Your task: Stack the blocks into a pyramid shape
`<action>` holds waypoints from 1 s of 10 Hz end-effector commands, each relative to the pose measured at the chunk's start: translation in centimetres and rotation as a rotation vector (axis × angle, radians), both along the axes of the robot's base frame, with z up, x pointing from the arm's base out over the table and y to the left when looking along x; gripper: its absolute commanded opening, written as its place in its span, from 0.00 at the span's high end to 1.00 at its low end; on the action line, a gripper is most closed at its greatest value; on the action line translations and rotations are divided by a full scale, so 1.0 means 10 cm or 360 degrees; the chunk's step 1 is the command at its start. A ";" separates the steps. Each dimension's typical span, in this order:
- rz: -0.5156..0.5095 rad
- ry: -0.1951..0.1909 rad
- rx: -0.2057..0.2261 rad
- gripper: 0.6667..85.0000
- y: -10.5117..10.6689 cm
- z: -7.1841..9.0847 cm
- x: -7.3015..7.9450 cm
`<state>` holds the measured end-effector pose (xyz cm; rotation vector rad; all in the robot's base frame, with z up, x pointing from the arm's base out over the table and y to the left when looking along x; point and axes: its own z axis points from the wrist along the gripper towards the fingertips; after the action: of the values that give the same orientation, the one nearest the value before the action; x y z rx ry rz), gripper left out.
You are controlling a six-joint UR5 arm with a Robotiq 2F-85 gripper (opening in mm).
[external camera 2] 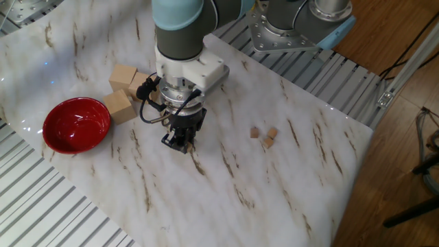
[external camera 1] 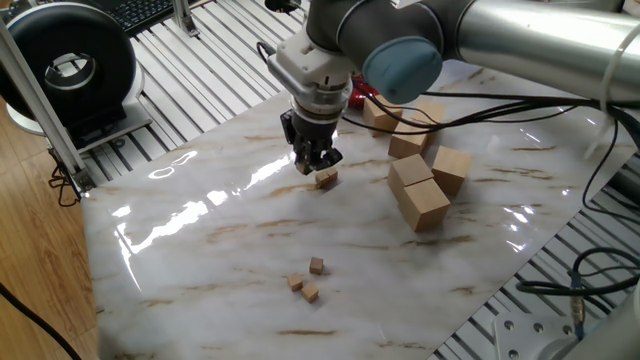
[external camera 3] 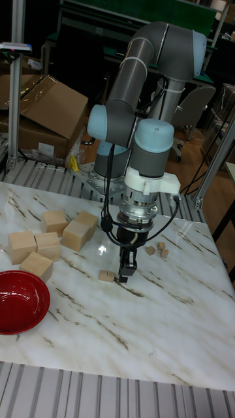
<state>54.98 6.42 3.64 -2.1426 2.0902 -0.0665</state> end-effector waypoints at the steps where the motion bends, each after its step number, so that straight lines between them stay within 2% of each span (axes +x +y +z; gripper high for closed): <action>1: -0.0069 -0.0012 0.0063 0.89 0.05 -0.04 0.04; 3: -0.0091 -0.0007 0.0100 0.88 0.05 -0.07 0.01; 4: -0.0105 0.0015 0.0131 0.86 0.08 -0.06 -0.04; 5: -0.0107 0.0025 0.0119 0.86 0.05 -0.03 -0.07; 6: -0.0101 0.0033 0.0079 0.86 -0.02 -0.03 -0.10; 8: -0.0127 0.0044 0.0114 0.86 -0.01 -0.05 -0.15; 10: -0.0118 0.0030 0.0096 0.85 -0.03 -0.07 -0.16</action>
<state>53.65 6.25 2.98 -2.0577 2.1465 0.0044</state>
